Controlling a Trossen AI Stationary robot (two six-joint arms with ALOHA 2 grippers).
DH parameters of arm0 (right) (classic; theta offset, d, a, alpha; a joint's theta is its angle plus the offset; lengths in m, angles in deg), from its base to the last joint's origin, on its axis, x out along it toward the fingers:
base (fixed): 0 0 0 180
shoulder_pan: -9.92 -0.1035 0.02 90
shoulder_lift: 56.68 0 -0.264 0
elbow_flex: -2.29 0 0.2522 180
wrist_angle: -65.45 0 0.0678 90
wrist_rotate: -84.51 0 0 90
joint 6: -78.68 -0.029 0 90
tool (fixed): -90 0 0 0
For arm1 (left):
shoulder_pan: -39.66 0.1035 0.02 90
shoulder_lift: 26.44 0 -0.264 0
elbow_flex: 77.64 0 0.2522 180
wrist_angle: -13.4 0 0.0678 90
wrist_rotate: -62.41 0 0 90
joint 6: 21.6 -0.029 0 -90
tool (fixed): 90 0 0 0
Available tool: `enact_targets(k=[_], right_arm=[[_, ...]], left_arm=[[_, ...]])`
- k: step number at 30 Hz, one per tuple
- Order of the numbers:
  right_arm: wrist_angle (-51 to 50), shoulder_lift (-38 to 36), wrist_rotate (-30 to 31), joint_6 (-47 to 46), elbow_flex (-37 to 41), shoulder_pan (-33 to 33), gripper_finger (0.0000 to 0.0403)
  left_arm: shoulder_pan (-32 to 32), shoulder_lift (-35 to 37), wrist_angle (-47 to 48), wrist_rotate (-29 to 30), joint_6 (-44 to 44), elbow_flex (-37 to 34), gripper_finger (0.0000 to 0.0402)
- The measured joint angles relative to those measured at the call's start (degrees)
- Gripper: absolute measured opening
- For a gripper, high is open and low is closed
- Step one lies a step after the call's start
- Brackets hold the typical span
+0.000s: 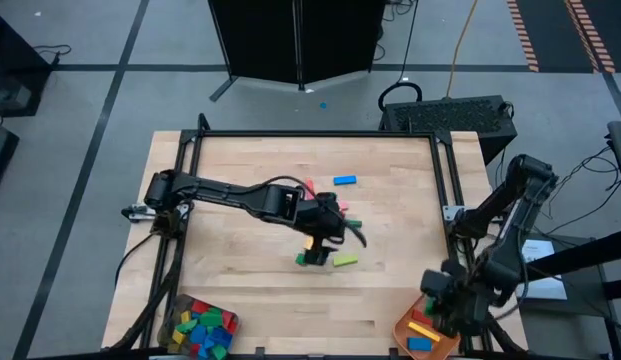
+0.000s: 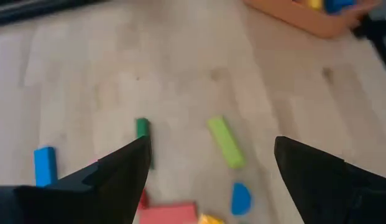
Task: Sort blocks by size
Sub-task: Put the green rectangular block into the orange bin
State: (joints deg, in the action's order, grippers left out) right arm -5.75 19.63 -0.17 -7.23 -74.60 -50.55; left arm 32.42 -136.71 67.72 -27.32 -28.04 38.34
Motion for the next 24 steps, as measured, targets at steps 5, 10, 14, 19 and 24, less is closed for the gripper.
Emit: enact_targets(k=[5, 10, 14, 19, 24], right_arm=[[0.5, 4.8, -1.8, -1.3, 0.0, -1.1, 0.0111], [3.5, 7.3, -2.3, -0.7, 0.0, -0.6, 0.0179], [3.2, 7.3, -2.2, -4.2, 0.0, -0.6, 0.0279], [2.7, 7.2, -2.0, -6.6, 0.0, -0.6, 0.0313], [2.8, 7.2, -2.0, -7.5, 0.0, -0.7, 0.0288]], left_arm=[[3.0, -2.9, -6.2, -0.1, -3.0, -2.1, 0.0342], [5.9, -8.1, -8.8, -4.5, -4.5, -2.1, 0.0342], [7.2, -13.0, -8.7, -4.8, -5.9, -2.2, 0.0342], [8.1, -17.8, -11.1, -0.6, -6.1, -2.1, 0.0342], [8.8, -20.2, -12.9, 0.3, -6.0, -2.1, 0.0337]])
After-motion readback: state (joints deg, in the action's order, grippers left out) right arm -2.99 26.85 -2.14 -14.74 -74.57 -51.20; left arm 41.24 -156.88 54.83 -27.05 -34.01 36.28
